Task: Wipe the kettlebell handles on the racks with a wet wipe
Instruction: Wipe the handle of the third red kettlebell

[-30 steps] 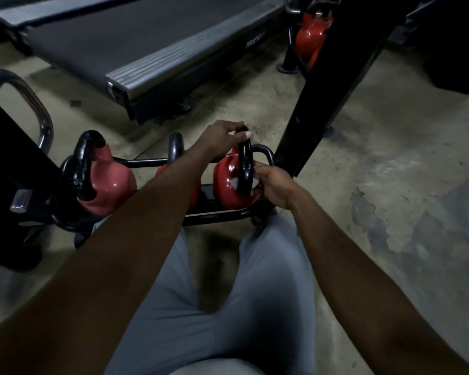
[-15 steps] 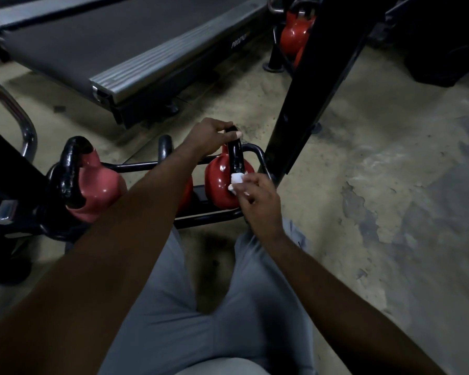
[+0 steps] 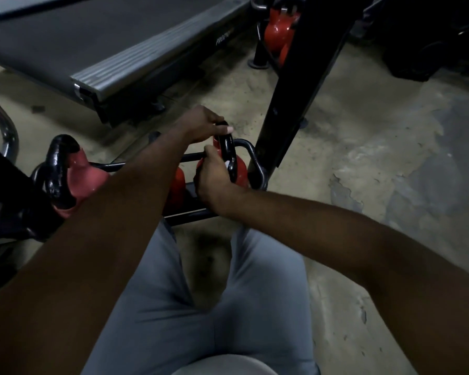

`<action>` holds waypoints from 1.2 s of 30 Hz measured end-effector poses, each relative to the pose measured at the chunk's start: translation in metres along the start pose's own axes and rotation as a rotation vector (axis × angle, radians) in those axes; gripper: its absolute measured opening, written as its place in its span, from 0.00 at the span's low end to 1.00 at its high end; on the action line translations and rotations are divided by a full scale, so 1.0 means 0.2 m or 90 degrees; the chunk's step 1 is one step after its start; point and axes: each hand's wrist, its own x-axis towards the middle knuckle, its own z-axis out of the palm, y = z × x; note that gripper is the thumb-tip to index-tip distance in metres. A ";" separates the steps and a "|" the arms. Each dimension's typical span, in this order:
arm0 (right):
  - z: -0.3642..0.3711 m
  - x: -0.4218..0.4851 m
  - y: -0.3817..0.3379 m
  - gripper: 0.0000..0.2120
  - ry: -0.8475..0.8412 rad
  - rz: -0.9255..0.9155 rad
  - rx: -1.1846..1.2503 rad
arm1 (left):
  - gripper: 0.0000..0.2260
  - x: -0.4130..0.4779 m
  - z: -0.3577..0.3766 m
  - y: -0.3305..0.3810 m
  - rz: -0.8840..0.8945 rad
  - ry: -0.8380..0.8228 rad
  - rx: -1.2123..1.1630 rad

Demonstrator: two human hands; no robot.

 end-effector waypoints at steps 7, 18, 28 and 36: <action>0.05 -0.09 0.04 0.12 0.074 -0.138 -0.022 | 0.27 -0.01 0.03 -0.02 -0.001 0.027 -0.017; 0.39 -0.18 0.14 0.17 0.411 -0.045 0.499 | 0.27 -0.04 0.09 -0.04 -0.013 0.067 -0.014; 0.52 -0.14 0.07 0.11 0.137 0.326 1.478 | 0.14 -0.15 0.21 -0.06 0.170 0.258 0.027; 0.53 -0.16 0.18 0.15 -0.057 0.220 1.579 | 0.16 -0.18 0.20 -0.02 0.170 0.200 0.100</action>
